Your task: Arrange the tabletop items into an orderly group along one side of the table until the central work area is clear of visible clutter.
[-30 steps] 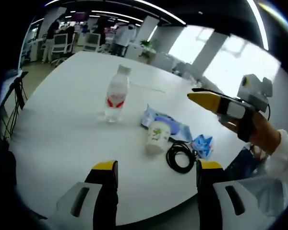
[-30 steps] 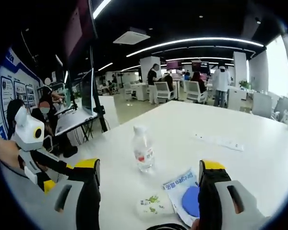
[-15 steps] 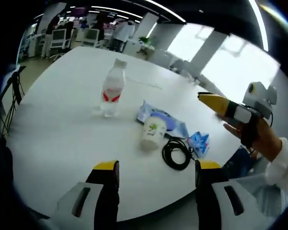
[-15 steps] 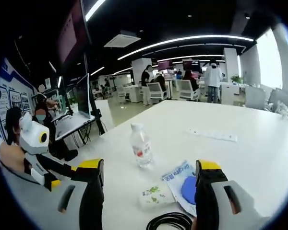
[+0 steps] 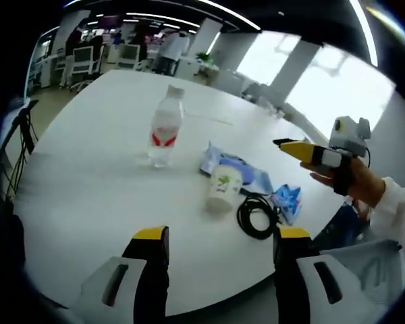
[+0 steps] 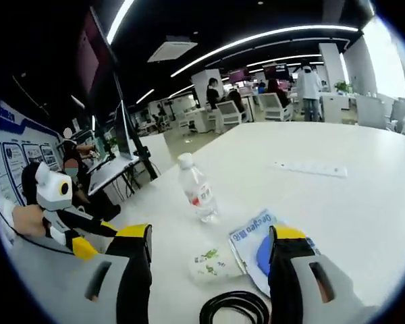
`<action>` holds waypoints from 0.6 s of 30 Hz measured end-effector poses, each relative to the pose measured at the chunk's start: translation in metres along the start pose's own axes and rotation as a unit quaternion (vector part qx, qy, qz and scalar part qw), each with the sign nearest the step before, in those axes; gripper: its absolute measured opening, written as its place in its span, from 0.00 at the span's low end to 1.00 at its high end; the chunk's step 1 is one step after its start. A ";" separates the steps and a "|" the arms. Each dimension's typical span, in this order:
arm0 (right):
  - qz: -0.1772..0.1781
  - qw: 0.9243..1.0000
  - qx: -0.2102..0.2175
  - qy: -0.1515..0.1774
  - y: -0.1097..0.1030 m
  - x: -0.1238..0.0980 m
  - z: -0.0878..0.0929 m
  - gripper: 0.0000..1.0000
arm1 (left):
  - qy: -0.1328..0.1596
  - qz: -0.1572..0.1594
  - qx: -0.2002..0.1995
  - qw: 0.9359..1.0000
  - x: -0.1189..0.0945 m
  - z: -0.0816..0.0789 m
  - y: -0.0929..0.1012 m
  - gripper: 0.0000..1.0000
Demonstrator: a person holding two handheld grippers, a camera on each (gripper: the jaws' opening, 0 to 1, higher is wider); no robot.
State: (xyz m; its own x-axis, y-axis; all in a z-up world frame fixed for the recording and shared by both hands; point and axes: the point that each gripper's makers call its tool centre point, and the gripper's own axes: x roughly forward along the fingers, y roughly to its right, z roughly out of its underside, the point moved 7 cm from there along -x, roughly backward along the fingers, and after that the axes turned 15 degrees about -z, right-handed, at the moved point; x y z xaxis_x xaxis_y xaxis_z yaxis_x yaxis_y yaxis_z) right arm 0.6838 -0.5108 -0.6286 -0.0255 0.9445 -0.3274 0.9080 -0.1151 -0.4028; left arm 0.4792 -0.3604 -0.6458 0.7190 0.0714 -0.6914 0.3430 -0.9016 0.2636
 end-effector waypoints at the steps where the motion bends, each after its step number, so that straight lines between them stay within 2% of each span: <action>1: -0.001 1.000 0.008 -0.002 0.004 0.001 0.004 0.68 | 0.000 0.000 0.001 1.000 0.000 0.000 0.000 0.58; 5: -0.011 1.000 0.015 -0.011 0.018 0.009 0.010 0.68 | 0.001 0.002 0.011 1.000 0.001 0.001 0.002 0.58; 9: -0.020 0.999 0.020 -0.015 0.024 0.014 0.012 0.67 | 0.015 0.007 0.015 1.000 0.000 -0.003 0.004 0.59; 12: -0.040 0.999 0.022 -0.022 0.026 0.017 0.018 0.62 | 0.008 0.004 0.024 1.000 0.002 0.000 0.002 0.58; 15: -0.044 0.998 0.025 -0.028 0.030 0.019 0.023 0.55 | 0.004 0.004 0.022 1.000 0.003 0.000 0.000 0.58; 18: -0.049 0.998 0.039 -0.030 0.033 0.023 0.026 0.54 | 0.002 0.006 0.018 1.000 0.003 0.001 0.000 0.58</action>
State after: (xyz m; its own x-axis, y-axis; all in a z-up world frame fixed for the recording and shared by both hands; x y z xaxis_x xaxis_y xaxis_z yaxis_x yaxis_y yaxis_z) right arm 0.7018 -0.5005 -0.6720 -0.1401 0.9324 -0.3333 0.8650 -0.0485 -0.4993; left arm 0.4810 -0.3607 -0.6490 0.7248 0.0624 -0.6862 0.3132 -0.9169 0.2474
